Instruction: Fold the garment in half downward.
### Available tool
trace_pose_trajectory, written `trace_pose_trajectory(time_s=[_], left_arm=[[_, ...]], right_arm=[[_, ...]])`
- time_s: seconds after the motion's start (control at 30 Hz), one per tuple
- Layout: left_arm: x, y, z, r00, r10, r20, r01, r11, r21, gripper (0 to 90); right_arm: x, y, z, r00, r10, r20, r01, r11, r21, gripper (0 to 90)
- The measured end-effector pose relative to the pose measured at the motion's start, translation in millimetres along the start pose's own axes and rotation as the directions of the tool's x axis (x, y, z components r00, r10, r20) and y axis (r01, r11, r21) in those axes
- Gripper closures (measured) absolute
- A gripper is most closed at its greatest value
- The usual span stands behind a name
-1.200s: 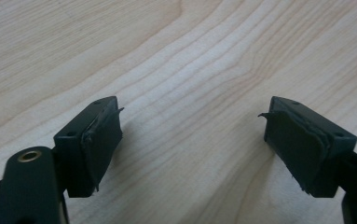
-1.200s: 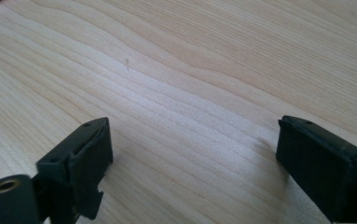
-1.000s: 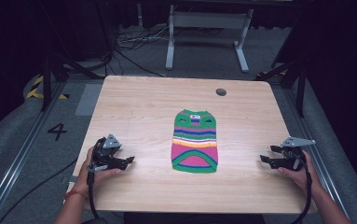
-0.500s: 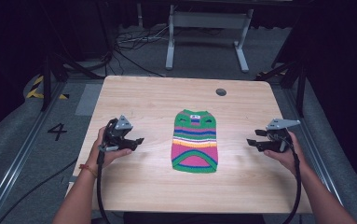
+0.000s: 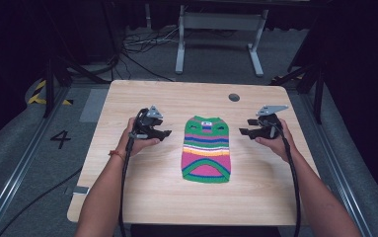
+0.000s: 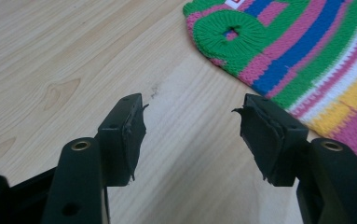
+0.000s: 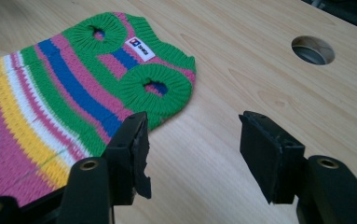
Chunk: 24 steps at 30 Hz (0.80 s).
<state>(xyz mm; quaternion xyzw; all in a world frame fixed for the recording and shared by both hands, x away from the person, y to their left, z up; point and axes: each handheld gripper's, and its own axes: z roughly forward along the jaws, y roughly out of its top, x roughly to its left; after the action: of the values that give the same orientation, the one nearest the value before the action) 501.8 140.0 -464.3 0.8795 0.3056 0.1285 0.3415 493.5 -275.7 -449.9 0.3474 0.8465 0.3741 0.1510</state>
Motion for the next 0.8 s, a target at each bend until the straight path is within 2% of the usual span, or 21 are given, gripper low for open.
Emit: trace_pose_trajectory(time_s=[0.03, 0.07, 0.13, 0.33, 0.4, 0.43, 0.5, 0.63, 0.7, 0.8], left_arm=[[0.3, 2.1, 2.1, 1.0000, -0.002, 0.005, 0.002, 1.0000, -0.003, 41.4], [2.4, 7.2, 7.4, 0.9994, -0.024, 0.026, 0.024, 0.9997, -0.008, 43.2], [3.1, 13.2, 12.6, 0.9994, -0.033, 0.014, 0.033, 0.9994, -0.013, 44.0], [6.5, 32.6, 33.5, 0.9981, -0.060, 0.017, 0.061, 0.9979, -0.023, 42.6], [5.6, 40.2, 42.2, 0.9981, -0.059, 0.017, 0.060, 0.9979, -0.026, 42.5], [5.5, 42.9, 44.5, 0.9988, -0.047, 0.014, 0.047, 0.9987, -0.019, 43.0], [5.0, 48.8, 51.9, 0.9979, -0.057, 0.029, 0.058, 0.9982, -0.014, 42.7], [3.2, 58.5, 67.1, 0.9971, -0.072, 0.024, 0.072, 0.9974, -0.006, 45.1], [2.3, 62.4, 74.6, 0.9972, -0.071, 0.024, 0.071, 0.9974, 0.010, 46.0], [0.9, 66.3, 82.1, 0.9963, -0.080, 0.032, 0.080, 0.9968, 0.007, 47.7]], right_arm=[[-0.5, 3.3, 4.5, 0.9999, 0.006, -0.011, -0.006, 1.000, -0.001, 43.8], [-0.8, 5.6, 7.6, 1.0000, 0.000, -0.009, 0.000, 1.000, -0.003, 44.8], [-1.5, 13.6, 18.8, 1.0000, -0.004, -0.003, 0.004, 1.000, 0.013, 45.9], [-0.6, 28.1, 40.8, 1.0000, 0.000, -0.004, 0.000, 1.000, 0.022, 47.5], [0.8, 31.1, 49.6, 0.9999, -0.017, 0.002, 0.017, 1.000, 0.026, 49.8], [0.6, 32.2, 53.9, 0.9999, -0.011, -0.002, 0.011, 0.999, 0.034, 49.9], [0.5, 33.5, 60.7, 1.0000, -0.002, -0.006, 0.003, 0.999, 0.039, 50.2], [2.6, 35.4, 75.2, 0.9999, 0.006, -0.014, -0.005, 0.999, 0.054, 51.5], [3.6, 36.6, 81.7, 1.0000, 0.001, -0.001, -0.001, 0.997, 0.073, 52.0], [3.8, 39.0, 86.6, 0.9999, 0.006, 0.014, -0.007, 0.997, 0.073, 52.9]])
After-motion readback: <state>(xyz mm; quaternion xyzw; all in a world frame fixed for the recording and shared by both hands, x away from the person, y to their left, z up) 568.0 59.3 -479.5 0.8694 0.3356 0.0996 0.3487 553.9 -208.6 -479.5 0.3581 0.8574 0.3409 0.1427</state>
